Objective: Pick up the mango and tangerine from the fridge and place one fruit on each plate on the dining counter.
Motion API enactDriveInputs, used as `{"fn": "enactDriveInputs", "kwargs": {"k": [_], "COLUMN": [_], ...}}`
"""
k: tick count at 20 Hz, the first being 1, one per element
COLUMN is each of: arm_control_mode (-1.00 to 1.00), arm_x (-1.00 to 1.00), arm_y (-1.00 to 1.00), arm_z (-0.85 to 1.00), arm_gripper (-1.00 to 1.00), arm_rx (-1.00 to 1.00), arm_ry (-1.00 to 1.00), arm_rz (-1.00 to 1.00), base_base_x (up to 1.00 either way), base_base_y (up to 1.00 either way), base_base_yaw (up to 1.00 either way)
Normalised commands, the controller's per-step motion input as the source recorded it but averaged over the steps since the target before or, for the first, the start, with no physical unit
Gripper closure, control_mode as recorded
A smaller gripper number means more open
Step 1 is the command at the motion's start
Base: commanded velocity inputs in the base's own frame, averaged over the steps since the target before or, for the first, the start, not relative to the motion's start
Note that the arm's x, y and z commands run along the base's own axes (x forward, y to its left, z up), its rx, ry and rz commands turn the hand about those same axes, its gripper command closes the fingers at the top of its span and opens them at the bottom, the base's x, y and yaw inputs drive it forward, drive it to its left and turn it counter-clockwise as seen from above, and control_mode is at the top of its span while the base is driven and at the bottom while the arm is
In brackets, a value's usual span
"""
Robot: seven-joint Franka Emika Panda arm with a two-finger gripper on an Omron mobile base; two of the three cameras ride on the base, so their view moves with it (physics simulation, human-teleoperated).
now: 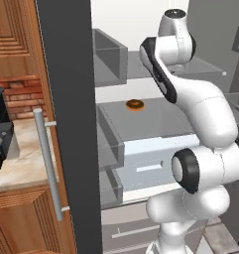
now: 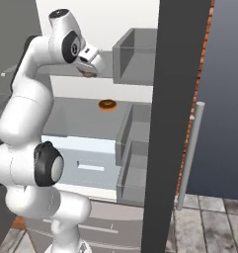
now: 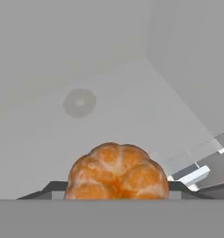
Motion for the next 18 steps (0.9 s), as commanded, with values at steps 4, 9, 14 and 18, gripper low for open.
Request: {"fn": "enactDriveInputs", "kwargs": {"k": [4, 9, 14, 18], "arm_control_mode": [-1.00, -1.00, -1.00, -1.00], "arm_x": [-1.00, -1.00, -1.00, -1.00], "arm_y": [0.00, 0.00, 0.00, 0.01], "arm_z": [0.00, -0.01, -0.07, -0.21], "arm_gripper": [1.00, 1.00, 1.00, 1.00], "arm_rx": [0.03, 0.01, 0.00, 0.00], "arm_ry": [-0.08, -0.09, -0.05, 0.00], "arm_rz": [0.00, 0.00, 0.00, 0.00], "base_base_x": [0.00, 0.00, 0.00, 0.00], "base_base_y": [0.00, 0.00, 0.00, 0.00], "base_base_yaw": [0.00, 0.00, 0.00, 0.00]}}
